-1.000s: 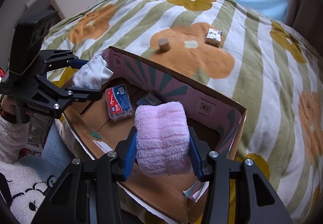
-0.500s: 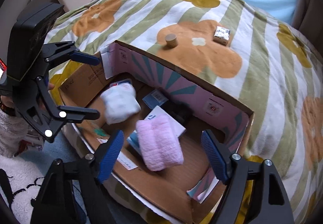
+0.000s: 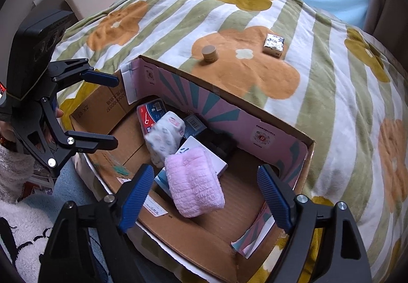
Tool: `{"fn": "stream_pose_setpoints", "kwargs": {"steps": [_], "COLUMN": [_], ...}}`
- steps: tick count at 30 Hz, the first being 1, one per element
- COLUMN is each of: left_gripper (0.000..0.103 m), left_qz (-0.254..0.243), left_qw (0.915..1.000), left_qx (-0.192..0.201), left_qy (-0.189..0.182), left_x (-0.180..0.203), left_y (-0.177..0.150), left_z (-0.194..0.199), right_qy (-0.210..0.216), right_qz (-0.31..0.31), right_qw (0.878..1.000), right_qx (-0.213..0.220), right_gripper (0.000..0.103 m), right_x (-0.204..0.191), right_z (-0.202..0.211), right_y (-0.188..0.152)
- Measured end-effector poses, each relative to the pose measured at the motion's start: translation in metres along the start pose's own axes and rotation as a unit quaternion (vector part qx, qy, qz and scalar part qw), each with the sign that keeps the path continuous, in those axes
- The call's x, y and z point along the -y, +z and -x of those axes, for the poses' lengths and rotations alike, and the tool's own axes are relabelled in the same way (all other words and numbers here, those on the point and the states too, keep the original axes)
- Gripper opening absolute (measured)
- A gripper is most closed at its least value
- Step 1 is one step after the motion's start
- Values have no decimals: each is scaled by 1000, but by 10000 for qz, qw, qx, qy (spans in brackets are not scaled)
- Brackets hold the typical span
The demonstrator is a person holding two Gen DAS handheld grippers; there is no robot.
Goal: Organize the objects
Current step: 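Move both tools back toward the beige lid and tissue pack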
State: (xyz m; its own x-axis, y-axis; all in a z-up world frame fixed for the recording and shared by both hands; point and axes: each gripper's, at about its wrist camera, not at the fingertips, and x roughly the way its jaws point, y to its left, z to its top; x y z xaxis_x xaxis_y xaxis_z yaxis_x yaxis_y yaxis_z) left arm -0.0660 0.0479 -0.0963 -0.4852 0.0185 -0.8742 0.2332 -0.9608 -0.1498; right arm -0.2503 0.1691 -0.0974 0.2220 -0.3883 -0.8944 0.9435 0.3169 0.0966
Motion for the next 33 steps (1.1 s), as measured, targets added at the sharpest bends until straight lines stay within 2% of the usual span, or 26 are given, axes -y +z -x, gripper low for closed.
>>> {"fn": "stream_pose_setpoints", "kwargs": {"steps": [10,16,19,26,33], "left_gripper": [103,103,103,103,103], "left_qz": [107,160,146,-142,-218], "left_qw": [9999,9996,9994,9975,9972], "left_qx": [77,240,316,572,451], "left_qy": [-100,-60,-16,384,562], "left_x": [-9,-20,-27,-50,-91], "left_y": [5,19,30,72,123], "left_z": [7,20,28,44,22], "right_qy": [33,-14,-46,-148,-269], "right_qz": [-100,-62,-32,-65,-335], "right_qw": [9999,9999,9997,9985,9975], "right_qx": [-26,130,240,522,568], "right_gripper": [81,81,81,81,81], "right_x": [5,9,12,26,54], "right_z": [-3,8,14,28,14], "right_y": [6,24,39,90,151]}}
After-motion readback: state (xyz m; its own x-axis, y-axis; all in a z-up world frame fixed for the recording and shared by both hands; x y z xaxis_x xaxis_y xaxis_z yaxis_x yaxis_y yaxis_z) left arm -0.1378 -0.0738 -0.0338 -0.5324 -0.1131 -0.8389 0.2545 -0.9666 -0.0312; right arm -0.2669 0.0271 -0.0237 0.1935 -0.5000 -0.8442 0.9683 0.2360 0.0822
